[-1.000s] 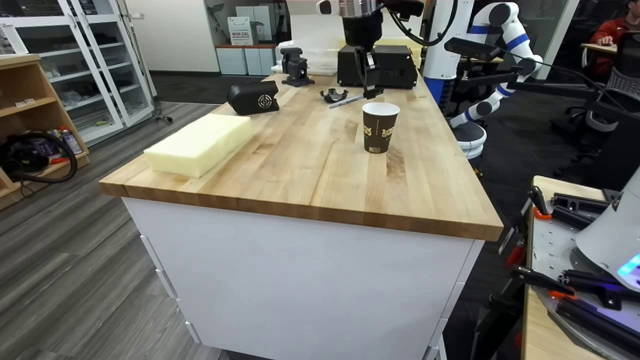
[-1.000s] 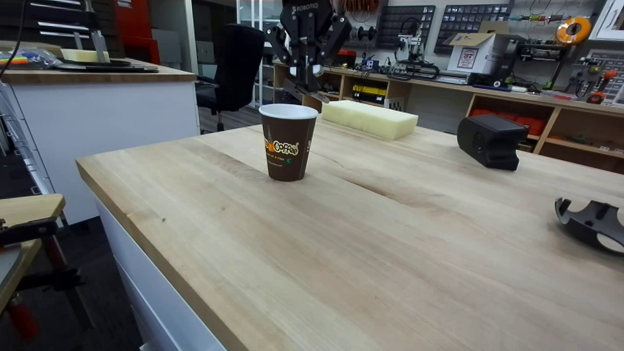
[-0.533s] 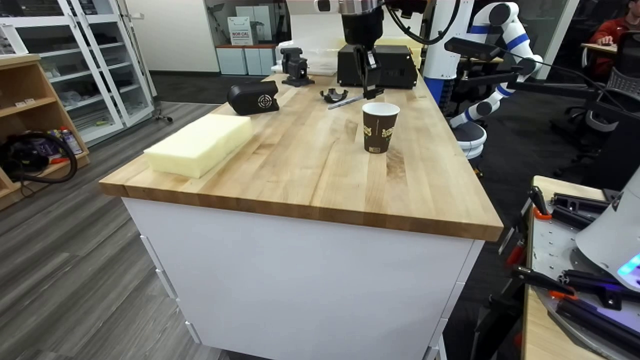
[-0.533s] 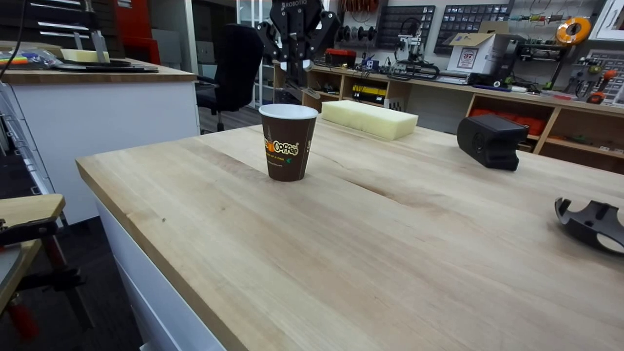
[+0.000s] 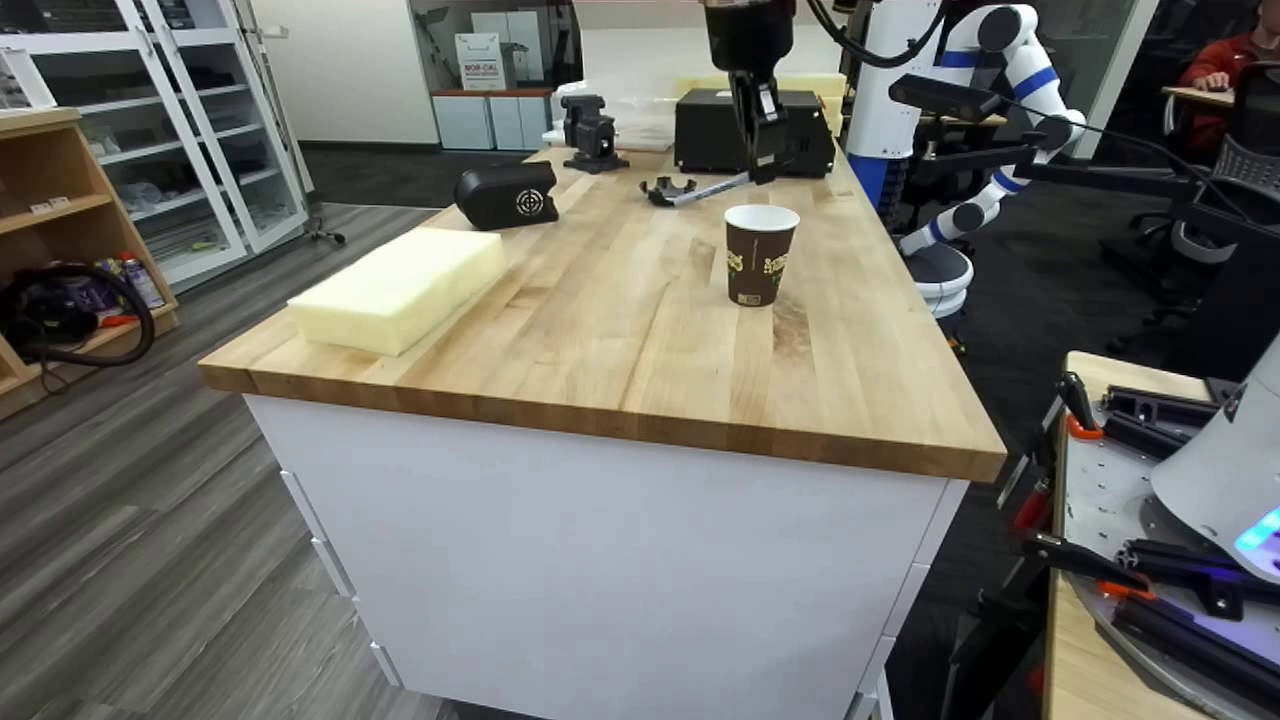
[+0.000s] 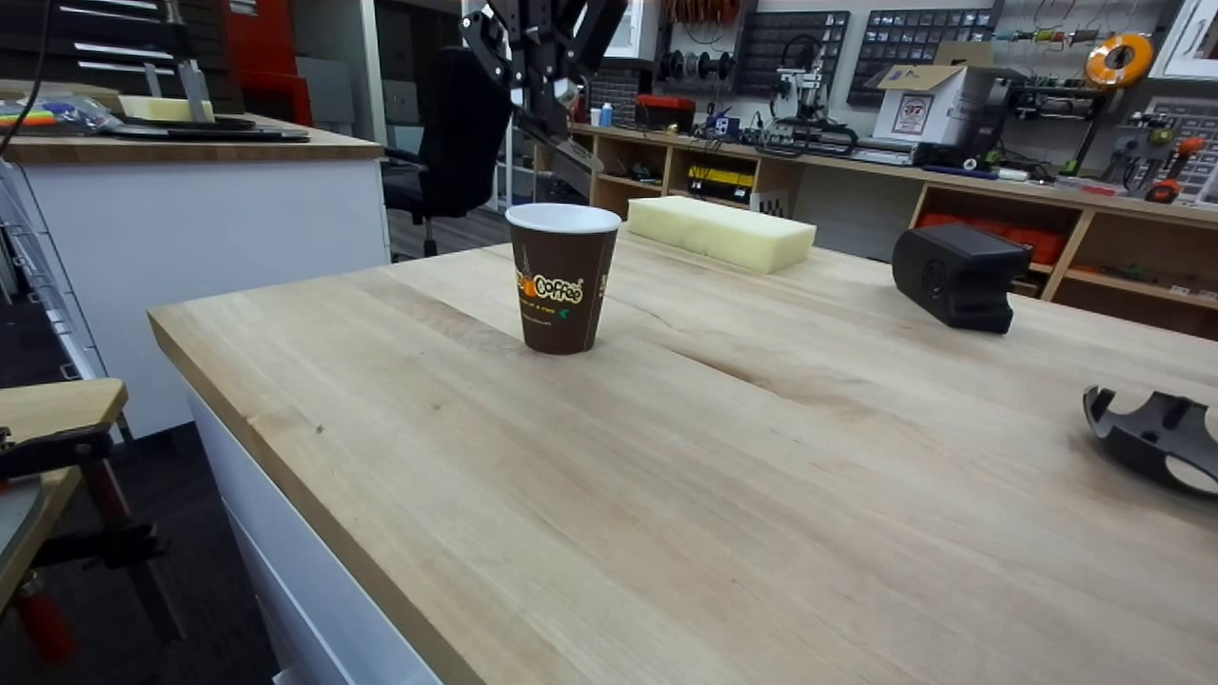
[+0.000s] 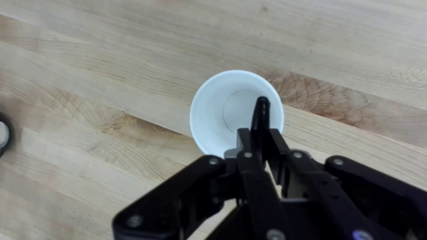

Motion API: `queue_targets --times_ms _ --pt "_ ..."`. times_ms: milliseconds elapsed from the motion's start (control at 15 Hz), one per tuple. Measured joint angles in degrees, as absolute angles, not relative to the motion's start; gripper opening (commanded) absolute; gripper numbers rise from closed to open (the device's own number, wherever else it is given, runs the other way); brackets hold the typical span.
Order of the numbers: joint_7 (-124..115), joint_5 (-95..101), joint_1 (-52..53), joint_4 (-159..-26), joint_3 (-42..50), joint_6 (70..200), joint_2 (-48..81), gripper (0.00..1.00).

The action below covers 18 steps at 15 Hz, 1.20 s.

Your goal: Put the pen in the cup

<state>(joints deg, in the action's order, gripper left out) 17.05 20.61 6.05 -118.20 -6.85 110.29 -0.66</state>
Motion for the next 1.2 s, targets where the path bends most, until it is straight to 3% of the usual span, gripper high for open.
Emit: queue_targets --times_ms 1200 --pt "11.9 25.2 5.7 -121.7 -6.2 99.4 -4.1 0.04"
